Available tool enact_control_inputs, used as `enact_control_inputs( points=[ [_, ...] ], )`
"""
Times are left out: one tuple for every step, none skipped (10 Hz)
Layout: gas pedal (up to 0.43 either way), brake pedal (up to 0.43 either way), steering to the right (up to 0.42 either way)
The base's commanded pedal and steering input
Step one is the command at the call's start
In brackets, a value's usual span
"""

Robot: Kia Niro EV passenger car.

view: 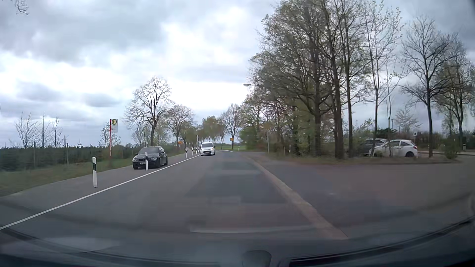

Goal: Follow the waypoints while adhering to traffic rules and regulations

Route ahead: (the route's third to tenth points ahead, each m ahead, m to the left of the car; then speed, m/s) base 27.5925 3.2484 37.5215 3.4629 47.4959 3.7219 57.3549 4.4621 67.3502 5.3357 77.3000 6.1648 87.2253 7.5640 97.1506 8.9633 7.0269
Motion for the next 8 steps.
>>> enact_control_inputs(
  points=[
    [0.079, 0.0, -0.001],
    [0.079, 0.0, -0.001],
    [0.079, 0.0, -0.001],
    [0.079, 0.0, -0.001],
    [0.079, 0.0, -0.001],
    [0.079, 0.0, -0.001],
    [0.079, 0.0, -0.001],
    [0.079, 0.0, -0.001]
  ],
)
